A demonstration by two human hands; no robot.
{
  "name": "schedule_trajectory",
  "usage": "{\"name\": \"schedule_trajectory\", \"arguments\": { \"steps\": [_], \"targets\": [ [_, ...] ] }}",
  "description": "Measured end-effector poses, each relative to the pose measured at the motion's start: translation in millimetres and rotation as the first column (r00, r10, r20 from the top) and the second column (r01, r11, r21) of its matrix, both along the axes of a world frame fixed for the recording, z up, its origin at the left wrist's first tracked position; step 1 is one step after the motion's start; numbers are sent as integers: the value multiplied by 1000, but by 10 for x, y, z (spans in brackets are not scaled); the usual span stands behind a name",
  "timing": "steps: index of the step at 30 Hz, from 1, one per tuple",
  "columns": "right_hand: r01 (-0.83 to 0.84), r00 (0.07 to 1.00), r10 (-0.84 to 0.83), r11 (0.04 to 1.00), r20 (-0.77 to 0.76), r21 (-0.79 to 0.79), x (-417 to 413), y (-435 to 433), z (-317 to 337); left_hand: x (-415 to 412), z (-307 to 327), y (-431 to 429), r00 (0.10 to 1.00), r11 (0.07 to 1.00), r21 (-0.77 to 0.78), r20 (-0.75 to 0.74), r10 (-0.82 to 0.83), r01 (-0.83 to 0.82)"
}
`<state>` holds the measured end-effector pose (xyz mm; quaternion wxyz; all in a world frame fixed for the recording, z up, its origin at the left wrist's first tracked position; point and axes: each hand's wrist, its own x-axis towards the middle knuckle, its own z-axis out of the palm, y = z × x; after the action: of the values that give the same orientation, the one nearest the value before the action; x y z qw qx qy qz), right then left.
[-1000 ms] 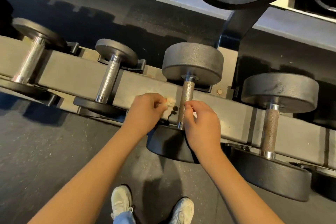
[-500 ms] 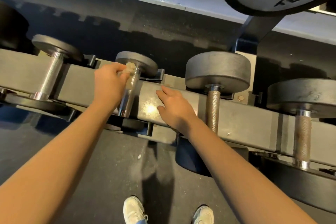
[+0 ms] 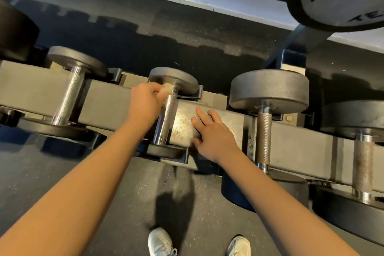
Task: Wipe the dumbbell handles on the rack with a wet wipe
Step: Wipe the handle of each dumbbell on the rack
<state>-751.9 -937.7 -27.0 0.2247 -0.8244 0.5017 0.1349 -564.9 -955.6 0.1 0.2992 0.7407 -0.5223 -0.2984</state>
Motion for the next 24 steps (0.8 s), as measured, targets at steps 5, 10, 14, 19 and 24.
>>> {"name": "schedule_trajectory", "arguments": {
  "steps": [5,10,14,19,24],
  "targets": [
    [-12,999,12,1000,-30,-1,-2,-4,20,-28,-92,269,995,996,75,-78,59,-53],
    [-5,1000,5,1000,-17,-23,4,3,38,11,-74,487,995,993,120,-95,24,-13],
    [-11,1000,10,999,-20,-48,21,17,48,11,-36,213,990,997,45,-121,72,-67],
    [-10,1000,9,999,-25,-39,30,8,37,25,-38,83,992,992,51,-50,115,-112],
    [-24,999,24,1000,-35,-14,27,24,52,-41,-29,409,995,976,208,-56,79,-66]
  ]
}}
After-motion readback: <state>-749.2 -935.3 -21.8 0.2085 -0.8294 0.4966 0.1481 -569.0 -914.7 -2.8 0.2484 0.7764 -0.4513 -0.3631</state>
